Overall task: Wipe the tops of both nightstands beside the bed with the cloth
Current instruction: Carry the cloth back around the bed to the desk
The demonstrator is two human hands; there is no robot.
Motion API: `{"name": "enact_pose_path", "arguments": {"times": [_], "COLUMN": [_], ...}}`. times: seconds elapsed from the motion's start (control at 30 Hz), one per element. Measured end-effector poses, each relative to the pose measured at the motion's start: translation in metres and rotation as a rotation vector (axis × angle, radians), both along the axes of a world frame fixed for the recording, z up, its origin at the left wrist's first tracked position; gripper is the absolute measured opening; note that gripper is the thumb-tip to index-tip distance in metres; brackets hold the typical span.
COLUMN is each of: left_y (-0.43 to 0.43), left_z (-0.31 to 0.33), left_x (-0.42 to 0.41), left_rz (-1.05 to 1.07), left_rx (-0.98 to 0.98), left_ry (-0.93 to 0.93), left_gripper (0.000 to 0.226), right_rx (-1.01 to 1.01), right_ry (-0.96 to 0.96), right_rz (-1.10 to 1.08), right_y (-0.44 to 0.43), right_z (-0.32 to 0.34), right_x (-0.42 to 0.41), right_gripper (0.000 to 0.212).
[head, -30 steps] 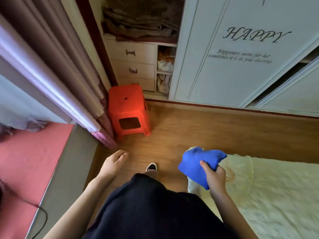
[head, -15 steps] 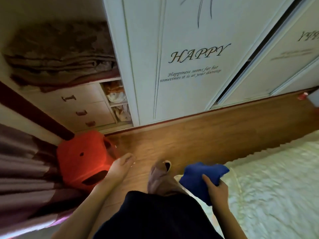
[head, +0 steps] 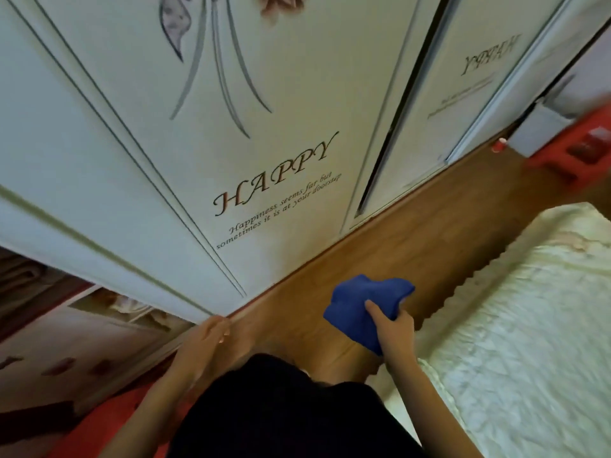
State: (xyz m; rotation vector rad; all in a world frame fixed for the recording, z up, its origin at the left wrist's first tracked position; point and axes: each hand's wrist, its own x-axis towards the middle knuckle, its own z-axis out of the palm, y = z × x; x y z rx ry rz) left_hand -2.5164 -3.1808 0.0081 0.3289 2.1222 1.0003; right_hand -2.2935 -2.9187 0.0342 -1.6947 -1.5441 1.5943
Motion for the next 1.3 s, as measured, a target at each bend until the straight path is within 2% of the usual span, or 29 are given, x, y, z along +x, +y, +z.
{"name": "enact_pose_path", "arguments": {"times": [0.2, 0.43, 0.6, 0.83, 0.93, 1.07, 1.17, 1.3], "left_y": [0.128, 0.352, 0.505, 0.658, 0.713, 0.786, 0.843, 0.920], "left_z": [-0.014, -0.009, 0.008, -0.013, -0.027, -0.025, -0.013, -0.001], "left_x": [-0.067, -0.122, -0.120, -0.073, -0.051, -0.030, -0.030, -0.036], "left_rz": [-0.192, -0.517, -0.823, -1.036, -0.994, -0.859, -0.803, -0.729], "left_rx": [-0.070, -0.011, 0.048, 0.050, 0.015, -0.009, 0.014, 0.031], "left_ry": [-0.009, -0.042, -0.023, -0.016, -0.054, -0.115, -0.069, -0.027], "left_gripper": [0.016, 0.022, 0.020, 0.019, 0.017, 0.018, 0.020, 0.021], "right_rx": [-0.029, 0.007, -0.021, -0.044, -0.054, -0.019, -0.012, 0.041], "right_ry": [0.023, -0.062, -0.067, -0.126, -0.172, -0.162, -0.100, -0.076], "right_rz": [-0.176, -0.434, -0.639, -0.836, -0.872, -0.812, -0.752, -0.695], "right_y": [0.089, 0.198, 0.252, 0.327, 0.386, 0.479, 0.552, 0.647], "right_z": [-0.014, -0.017, -0.004, -0.019, -0.030, -0.025, -0.015, -0.012], "right_x": [-0.034, -0.043, -0.023, 0.020, 0.040, 0.067, 0.081, 0.086], "right_gripper": [0.024, 0.029, 0.017, 0.020, 0.021, 0.021, 0.017, 0.024]}}
